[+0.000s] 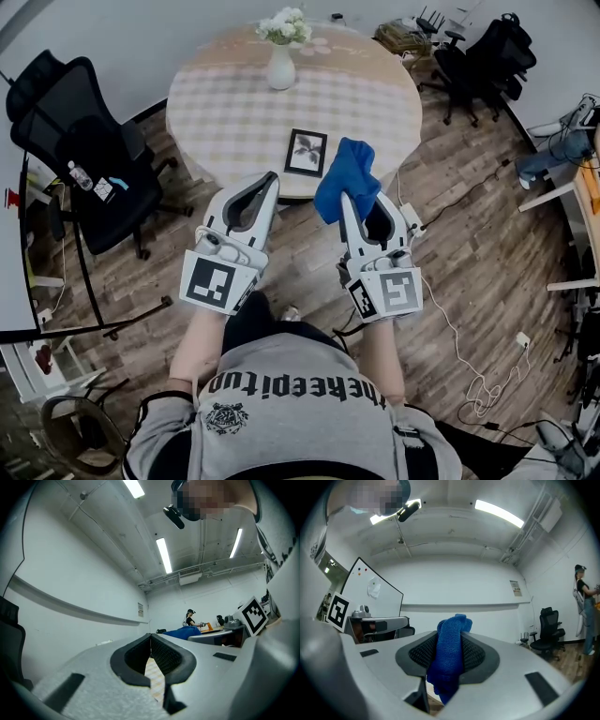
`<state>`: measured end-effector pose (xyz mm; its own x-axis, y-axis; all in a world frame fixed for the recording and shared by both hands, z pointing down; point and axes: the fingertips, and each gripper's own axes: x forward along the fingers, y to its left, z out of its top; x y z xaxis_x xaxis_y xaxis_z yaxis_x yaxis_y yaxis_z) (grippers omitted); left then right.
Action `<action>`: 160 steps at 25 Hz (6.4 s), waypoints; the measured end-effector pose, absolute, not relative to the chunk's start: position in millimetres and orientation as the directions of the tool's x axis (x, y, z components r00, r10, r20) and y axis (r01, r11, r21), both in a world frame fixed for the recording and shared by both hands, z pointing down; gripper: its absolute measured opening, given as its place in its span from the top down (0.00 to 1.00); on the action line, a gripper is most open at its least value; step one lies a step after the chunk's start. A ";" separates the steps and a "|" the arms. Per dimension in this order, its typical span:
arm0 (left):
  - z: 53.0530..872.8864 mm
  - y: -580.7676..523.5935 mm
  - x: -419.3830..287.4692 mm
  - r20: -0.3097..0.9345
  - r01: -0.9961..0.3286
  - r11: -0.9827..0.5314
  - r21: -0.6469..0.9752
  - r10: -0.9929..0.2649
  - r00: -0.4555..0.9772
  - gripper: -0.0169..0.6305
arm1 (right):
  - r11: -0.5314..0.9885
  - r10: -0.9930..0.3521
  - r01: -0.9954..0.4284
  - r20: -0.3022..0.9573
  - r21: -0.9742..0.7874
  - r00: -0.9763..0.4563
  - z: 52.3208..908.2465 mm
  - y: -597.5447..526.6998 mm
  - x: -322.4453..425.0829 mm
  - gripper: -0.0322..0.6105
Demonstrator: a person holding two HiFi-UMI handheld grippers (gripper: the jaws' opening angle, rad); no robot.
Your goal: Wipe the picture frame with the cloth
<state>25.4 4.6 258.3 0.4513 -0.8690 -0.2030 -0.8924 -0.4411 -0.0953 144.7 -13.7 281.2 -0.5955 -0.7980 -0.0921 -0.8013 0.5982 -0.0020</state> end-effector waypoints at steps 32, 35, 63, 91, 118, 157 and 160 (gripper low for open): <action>276.5 -147.0 -48.4 -0.174 -0.721 -0.687 -0.088 -0.703 0.690 0.95 | 0.370 -0.929 -0.928 -0.044 -0.041 -0.368 308.8 -135.9 65.2 0.75; 282.6 -159.2 -53.8 -0.170 -0.700 -0.710 -0.077 -0.683 0.710 0.95 | 0.351 -0.936 -0.935 -0.028 -0.043 -0.350 316.3 -145.7 57.1 0.75; 359.3 -235.5 -50.8 -0.009 -0.700 -0.710 0.075 -0.703 0.712 0.95 | 0.331 -0.875 -0.933 0.323 -0.145 -0.360 453.3 -224.3 60.4 0.74; 410.4 -276.1 -84.0 0.117 -0.831 -0.541 0.128 -0.824 0.554 0.95 | 0.504 -0.554 -0.857 0.722 -0.106 -0.415 583.9 -261.1 32.5 0.76; 406.6 -269.7 -42.9 0.117 -0.803 -0.583 0.121 -0.795 0.595 0.95 | 0.361 -0.618 -0.932 0.751 0.009 -0.232 577.1 -263.4 130.9 0.76; 403.5 -236.0 -62.0 0.125 -0.805 -0.584 0.101 -0.795 0.593 0.95 | 0.468 -0.567 -0.869 0.700 -0.159 -0.434 586.3 -210.5 56.9 0.77; 398.4 -235.2 -66.9 0.104 -0.808 -0.582 0.095 -0.801 0.589 0.95 | 0.483 -0.564 -0.861 0.695 -0.160 -0.446 583.1 -210.0 47.0 0.77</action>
<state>-66.9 -235.2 398.4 0.5893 -0.8012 0.1037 -0.8077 -0.5819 0.0948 47.0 -210.0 583.1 -0.4461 -0.5645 0.6945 -0.8607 0.4832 -0.1602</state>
